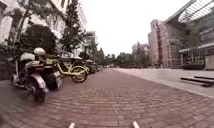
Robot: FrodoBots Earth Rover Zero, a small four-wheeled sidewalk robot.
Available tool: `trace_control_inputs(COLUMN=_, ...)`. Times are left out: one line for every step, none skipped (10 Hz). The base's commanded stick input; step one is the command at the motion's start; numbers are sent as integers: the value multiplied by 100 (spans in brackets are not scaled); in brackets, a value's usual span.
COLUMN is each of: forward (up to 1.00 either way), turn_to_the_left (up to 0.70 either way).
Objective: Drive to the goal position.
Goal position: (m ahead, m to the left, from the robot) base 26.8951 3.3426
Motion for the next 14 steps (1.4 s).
trace_control_inputs(forward=70, turn_to_the_left=0)
trace_control_inputs(forward=70, turn_to_the_left=0)
trace_control_inputs(forward=70, turn_to_the_left=0)
trace_control_inputs(forward=70, turn_to_the_left=0)
trace_control_inputs(forward=70, turn_to_the_left=0)
trace_control_inputs(forward=70, turn_to_the_left=0)
trace_control_inputs(forward=70, turn_to_the_left=0)
trace_control_inputs(forward=70, turn_to_the_left=0)
trace_control_inputs(forward=70, turn_to_the_left=0)
trace_control_inputs(forward=70, turn_to_the_left=0)
trace_control_inputs(forward=70, turn_to_the_left=0)
trace_control_inputs(forward=70, turn_to_the_left=0)
trace_control_inputs(forward=70, turn_to_the_left=0)
trace_control_inputs(forward=70, turn_to_the_left=0)
